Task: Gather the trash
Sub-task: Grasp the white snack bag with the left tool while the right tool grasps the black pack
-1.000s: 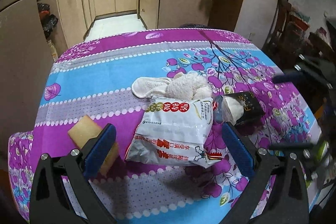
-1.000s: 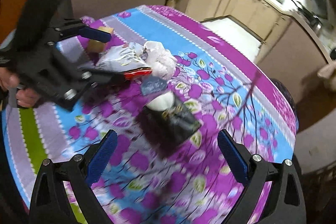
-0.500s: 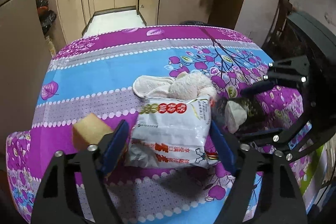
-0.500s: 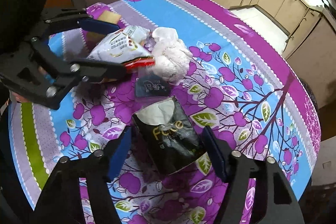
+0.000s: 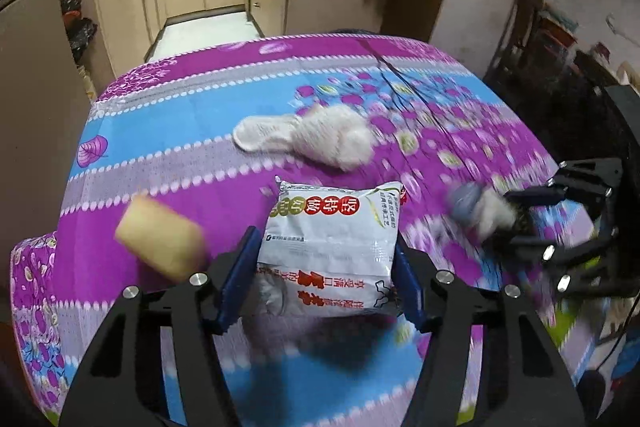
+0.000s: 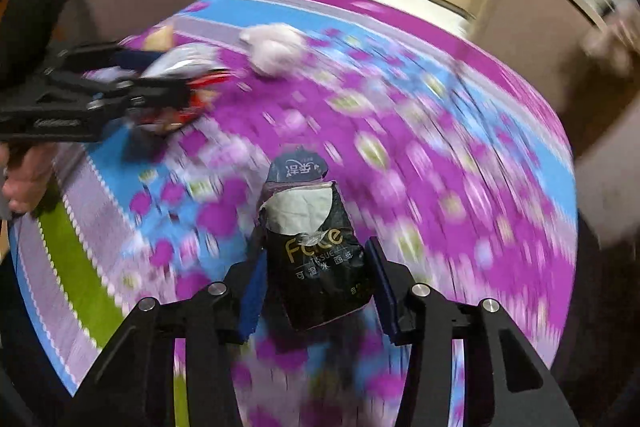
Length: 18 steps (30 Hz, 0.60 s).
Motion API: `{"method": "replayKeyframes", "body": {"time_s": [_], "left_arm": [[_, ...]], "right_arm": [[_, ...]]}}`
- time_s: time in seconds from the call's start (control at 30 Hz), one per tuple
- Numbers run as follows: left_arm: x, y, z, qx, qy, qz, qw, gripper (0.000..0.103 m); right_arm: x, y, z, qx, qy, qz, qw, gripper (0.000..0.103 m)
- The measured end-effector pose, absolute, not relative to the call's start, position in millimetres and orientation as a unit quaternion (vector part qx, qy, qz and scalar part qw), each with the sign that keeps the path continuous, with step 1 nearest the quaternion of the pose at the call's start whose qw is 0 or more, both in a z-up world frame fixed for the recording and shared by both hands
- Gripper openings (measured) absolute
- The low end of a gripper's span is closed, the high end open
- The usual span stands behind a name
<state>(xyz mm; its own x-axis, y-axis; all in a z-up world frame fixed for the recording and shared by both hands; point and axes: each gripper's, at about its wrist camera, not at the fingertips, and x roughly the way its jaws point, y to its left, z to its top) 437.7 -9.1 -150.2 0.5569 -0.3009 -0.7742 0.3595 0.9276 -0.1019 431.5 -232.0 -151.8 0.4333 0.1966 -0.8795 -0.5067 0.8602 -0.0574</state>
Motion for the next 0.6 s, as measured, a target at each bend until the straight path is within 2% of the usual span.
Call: {"method": "replayKeyframes", "body": {"time_s": [0.13,0.2,0.27,0.3,0.5,0.6], "left_arm": [[419,-19,-157,0.073,0.424,-0.193,0.882,0.064],[417,-21,-161,0.075,0.425,-0.185,0.883,0.068],[415,-21,-163,0.075,0.422,-0.18,0.885,0.079],[414,-22,-165,0.078,0.421,-0.177,0.886,0.08],[417,-14,-168,0.057,0.431,-0.161,0.886,0.08],[414,-13,-167,0.048,0.433,-0.16,0.886,0.07]], "right_arm": [[402,-253,-153,-0.132,0.492,0.189,0.839,0.05],[394,-252,-154,-0.127,0.491,0.185,0.842,0.052],[392,-248,-156,-0.129,0.487,0.185,0.844,0.053],[393,-243,-158,-0.131,0.486,0.184,0.844,0.054],[397,-238,-159,-0.144,0.477,0.176,0.849,0.061],[397,-239,-160,-0.141,0.474,0.17,0.852,0.061]]}}
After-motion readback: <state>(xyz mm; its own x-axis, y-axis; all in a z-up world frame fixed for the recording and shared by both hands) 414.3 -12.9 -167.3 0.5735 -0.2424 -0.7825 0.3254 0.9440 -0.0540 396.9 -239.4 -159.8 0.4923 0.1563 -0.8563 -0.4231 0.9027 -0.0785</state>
